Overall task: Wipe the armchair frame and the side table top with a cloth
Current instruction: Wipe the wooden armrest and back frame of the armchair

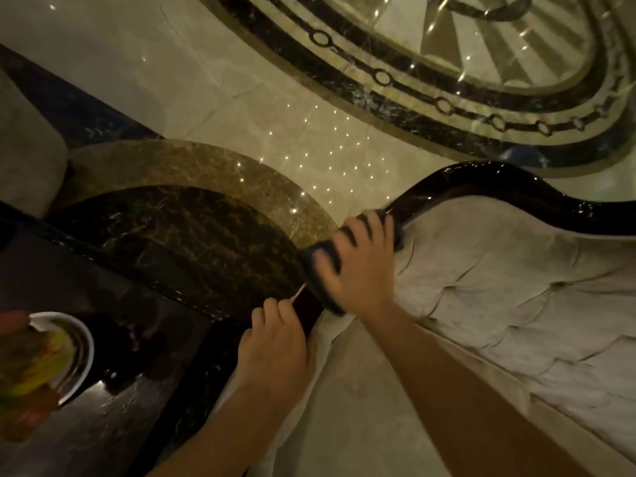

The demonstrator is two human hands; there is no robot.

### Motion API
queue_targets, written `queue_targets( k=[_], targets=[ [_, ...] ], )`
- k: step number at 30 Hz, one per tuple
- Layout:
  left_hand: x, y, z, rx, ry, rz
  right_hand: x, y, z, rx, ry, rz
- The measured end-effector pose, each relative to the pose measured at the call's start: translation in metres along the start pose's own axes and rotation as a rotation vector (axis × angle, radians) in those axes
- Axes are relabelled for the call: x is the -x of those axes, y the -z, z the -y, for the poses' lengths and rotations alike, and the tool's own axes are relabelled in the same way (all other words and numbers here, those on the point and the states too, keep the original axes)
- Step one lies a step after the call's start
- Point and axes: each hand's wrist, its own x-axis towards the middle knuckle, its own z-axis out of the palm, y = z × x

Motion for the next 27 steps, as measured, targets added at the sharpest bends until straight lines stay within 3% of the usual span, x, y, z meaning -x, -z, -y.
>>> queue_targets(
  k=[3, 5, 8, 11, 14, 16, 17, 19, 21, 22, 24, 27],
  targets=[
    [-0.012, 0.005, -0.008, -0.028, -0.015, 0.023, 0.029, -0.008, 0.019, -0.102, 0.193, 0.104],
    [-0.011, 0.008, -0.011, -0.007, 0.028, 0.046, 0.018, 0.000, -0.006, -0.031, 0.298, 0.143],
    [-0.011, 0.010, -0.014, -0.041, 0.021, 0.062, -0.015, 0.011, -0.035, 0.081, 0.115, 0.043],
    [-0.015, 0.009, -0.010, -0.023, 0.036, 0.074, -0.011, 0.002, -0.010, 0.026, -0.058, 0.004],
    [-0.014, 0.009, -0.010, -0.018, 0.021, 0.077, 0.018, -0.006, -0.002, -0.068, 0.281, 0.106],
    [-0.013, 0.007, -0.011, -0.014, 0.026, 0.066, 0.004, 0.006, -0.036, 0.015, 0.519, 0.124],
    [-0.013, 0.005, -0.011, -0.015, 0.030, 0.056, -0.012, 0.011, -0.053, 0.073, 0.529, 0.085],
    [-0.015, 0.005, -0.010, -0.036, 0.024, 0.037, -0.035, 0.020, -0.070, 0.154, 0.221, -0.002],
    [-0.014, 0.006, -0.012, -0.063, 0.005, 0.025, -0.029, 0.017, -0.041, 0.149, -0.110, -0.054],
    [-0.013, 0.006, -0.012, -0.074, 0.004, 0.028, -0.020, 0.011, -0.019, 0.094, -0.128, -0.029],
    [-0.010, 0.007, -0.014, -0.097, 0.015, 0.040, 0.011, -0.003, 0.008, -0.028, 0.116, 0.086],
    [-0.011, 0.008, -0.017, -0.133, 0.034, 0.056, 0.006, 0.016, -0.033, 0.017, 0.506, 0.215]
  ],
)
